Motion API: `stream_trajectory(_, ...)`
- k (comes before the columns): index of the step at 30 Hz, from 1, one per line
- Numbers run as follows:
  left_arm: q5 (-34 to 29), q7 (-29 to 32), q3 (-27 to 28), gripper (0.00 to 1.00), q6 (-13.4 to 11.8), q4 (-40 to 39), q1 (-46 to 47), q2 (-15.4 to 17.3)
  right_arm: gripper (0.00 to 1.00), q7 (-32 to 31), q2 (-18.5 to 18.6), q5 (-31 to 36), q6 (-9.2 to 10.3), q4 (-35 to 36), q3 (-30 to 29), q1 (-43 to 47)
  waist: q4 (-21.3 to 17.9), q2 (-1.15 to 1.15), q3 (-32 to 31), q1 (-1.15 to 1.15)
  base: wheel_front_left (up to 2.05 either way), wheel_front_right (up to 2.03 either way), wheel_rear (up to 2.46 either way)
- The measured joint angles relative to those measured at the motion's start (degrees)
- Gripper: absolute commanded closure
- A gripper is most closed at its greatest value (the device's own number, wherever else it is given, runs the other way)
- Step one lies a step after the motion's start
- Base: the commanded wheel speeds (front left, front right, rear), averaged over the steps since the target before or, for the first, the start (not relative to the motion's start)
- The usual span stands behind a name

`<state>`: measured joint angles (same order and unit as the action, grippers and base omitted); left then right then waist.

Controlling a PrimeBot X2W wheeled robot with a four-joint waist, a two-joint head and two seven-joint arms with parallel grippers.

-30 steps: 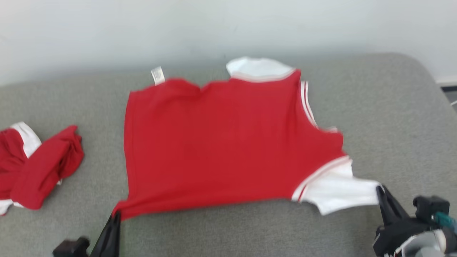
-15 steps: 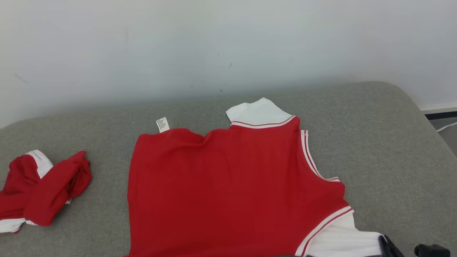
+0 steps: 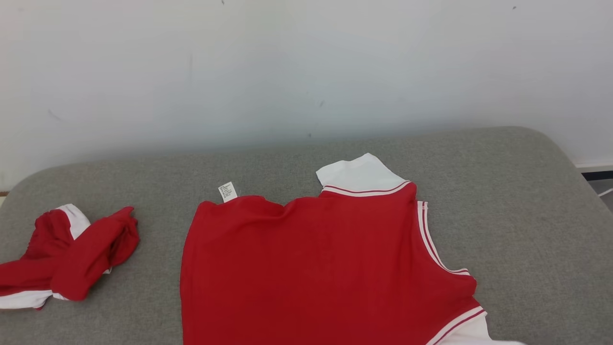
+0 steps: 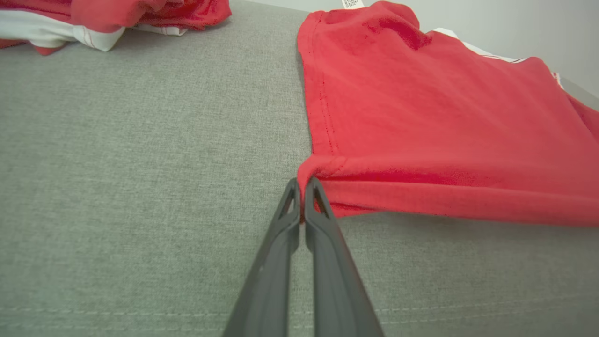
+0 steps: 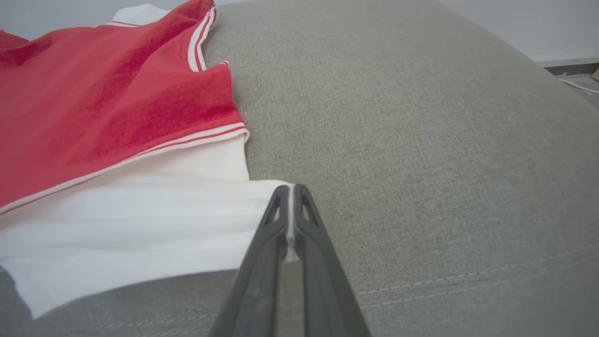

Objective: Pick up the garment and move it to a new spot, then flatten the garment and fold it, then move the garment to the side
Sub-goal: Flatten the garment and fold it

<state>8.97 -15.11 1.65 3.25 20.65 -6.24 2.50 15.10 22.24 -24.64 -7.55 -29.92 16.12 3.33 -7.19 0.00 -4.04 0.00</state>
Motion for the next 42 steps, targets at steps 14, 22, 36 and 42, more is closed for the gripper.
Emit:
stream_trajectory(14,-3.78,0.0,-0.8,1.0,1.22,-7.33,7.65,0.2,1.0,0.01,-0.22,4.86,0.01,13.17,-4.43,-6.94,1.57,0.01,3.55,0.01,0.0,0.0,0.0)
stream_trajectory(22,-6.21,0.0,-0.71,1.0,2.8,-4.75,14.79,0.44,1.0,0.01,-0.73,5.26,0.02,6.32,-0.93,-17.42,2.65,0.01,6.11,0.02,0.0,0.0,0.0)
stream_trajectory(36,-8.96,0.0,-6.33,1.0,3.8,4.49,27.22,2.38,1.0,0.02,-1.64,5.54,0.02,-6.54,0.59,-30.2,4.62,0.01,12.28,0.02,0.0,0.0,0.0)
stream_trajectory(42,-8.94,0.0,-7.3,1.0,3.78,6.65,30.96,2.36,1.0,0.02,-1.91,5.71,0.02,-9.98,1.22,-33.9,5.14,0.01,15.32,0.02,0.0,0.0,0.0)
